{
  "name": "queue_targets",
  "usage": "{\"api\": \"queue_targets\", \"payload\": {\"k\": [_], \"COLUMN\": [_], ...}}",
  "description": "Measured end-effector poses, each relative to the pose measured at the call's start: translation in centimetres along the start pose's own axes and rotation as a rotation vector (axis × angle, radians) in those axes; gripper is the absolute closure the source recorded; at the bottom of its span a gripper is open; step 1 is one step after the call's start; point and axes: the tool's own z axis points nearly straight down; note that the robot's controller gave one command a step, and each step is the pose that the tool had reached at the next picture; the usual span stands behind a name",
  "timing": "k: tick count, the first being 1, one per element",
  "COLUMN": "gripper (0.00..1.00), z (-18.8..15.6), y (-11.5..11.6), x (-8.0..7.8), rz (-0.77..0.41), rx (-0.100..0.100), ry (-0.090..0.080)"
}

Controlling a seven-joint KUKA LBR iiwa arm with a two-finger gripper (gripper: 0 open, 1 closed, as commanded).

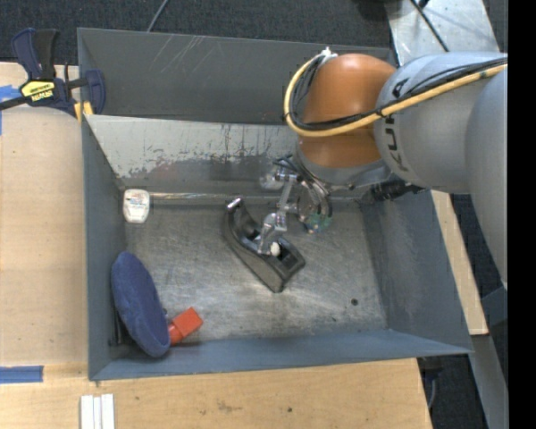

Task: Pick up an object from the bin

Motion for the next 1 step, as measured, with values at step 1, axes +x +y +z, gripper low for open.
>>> {"api": "queue_targets", "payload": {"k": [1], "gripper": [1.0], "z": [0.6], "y": [-0.21], "x": [0.1], "rz": [0.002], "rx": [0.003], "ry": [-0.001]}}
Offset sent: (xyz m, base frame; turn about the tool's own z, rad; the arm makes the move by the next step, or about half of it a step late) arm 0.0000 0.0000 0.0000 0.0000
